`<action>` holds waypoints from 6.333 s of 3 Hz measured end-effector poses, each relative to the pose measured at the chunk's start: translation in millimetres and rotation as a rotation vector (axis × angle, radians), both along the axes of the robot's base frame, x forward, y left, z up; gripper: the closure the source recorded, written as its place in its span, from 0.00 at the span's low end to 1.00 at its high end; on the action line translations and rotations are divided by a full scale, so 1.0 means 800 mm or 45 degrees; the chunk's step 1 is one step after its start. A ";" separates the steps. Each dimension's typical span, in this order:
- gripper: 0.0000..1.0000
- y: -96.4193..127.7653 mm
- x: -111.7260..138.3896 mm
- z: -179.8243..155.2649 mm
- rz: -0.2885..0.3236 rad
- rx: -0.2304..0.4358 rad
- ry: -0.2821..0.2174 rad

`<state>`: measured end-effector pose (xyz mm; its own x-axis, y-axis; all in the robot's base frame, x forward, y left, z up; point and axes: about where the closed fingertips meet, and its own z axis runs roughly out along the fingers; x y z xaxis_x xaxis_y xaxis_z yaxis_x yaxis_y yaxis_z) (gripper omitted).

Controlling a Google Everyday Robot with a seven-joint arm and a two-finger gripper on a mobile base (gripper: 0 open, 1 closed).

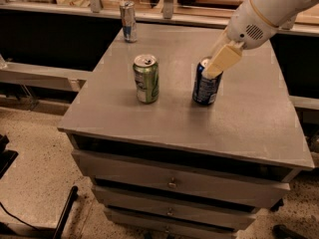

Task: Move pepsi can near redbull can

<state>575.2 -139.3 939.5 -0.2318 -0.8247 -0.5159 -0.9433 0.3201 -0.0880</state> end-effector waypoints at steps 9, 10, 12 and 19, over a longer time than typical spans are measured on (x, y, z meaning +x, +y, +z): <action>1.00 0.090 0.132 0.063 -0.023 0.109 -0.215; 1.00 0.120 0.181 0.054 -0.099 0.134 -0.276; 1.00 0.165 0.265 0.006 -0.314 0.126 -0.327; 0.00 0.216 0.322 -0.022 -0.453 0.204 -0.246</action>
Offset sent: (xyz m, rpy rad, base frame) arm -0.0020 -0.0076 -0.0118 0.0996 -0.0411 0.0137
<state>832.8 33.5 922.1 -0.3739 -0.6171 -0.6924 -0.7429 0.6462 -0.1747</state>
